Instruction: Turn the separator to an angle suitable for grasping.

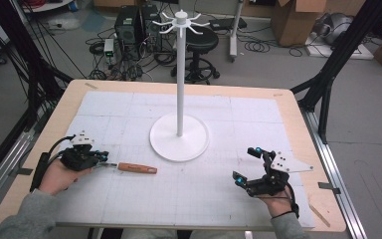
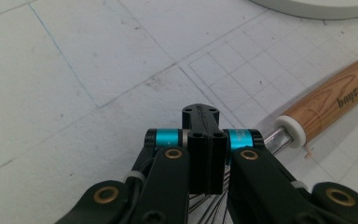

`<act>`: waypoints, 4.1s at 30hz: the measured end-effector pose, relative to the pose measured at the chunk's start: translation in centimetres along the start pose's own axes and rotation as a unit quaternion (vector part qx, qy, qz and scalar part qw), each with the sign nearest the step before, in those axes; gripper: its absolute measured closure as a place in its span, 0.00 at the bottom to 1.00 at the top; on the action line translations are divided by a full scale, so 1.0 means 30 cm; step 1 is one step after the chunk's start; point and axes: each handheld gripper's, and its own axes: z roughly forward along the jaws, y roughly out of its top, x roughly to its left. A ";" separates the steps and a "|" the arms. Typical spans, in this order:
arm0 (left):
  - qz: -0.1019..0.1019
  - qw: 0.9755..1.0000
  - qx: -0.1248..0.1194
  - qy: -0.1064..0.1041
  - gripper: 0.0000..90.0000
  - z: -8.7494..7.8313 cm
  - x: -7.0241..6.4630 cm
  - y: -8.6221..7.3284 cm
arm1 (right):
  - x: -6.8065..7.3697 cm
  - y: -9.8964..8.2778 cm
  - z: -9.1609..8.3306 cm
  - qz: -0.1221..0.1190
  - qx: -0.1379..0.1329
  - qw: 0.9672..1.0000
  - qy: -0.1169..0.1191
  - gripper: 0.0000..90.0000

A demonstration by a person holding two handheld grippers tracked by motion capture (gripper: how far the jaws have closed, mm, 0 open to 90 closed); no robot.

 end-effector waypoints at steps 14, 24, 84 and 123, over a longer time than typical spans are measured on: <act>0.022 0.999 0.023 0.008 1.00 0.018 -0.026 0.003 | -0.001 -0.001 0.003 0.000 0.000 1.000 0.002 0.01; 0.012 0.999 0.045 0.026 1.00 0.007 -0.035 0.000 | -0.002 -0.001 0.001 0.002 0.000 1.000 0.002 0.01; 0.010 1.000 0.010 -0.003 1.00 -0.121 -0.103 -0.060 | 0.000 0.001 0.001 0.001 -0.002 1.000 0.004 0.01; 0.199 0.966 -0.074 -0.148 0.18 -0.319 -0.087 0.091 | 0.002 0.000 -0.007 0.010 -0.009 1.000 0.005 0.01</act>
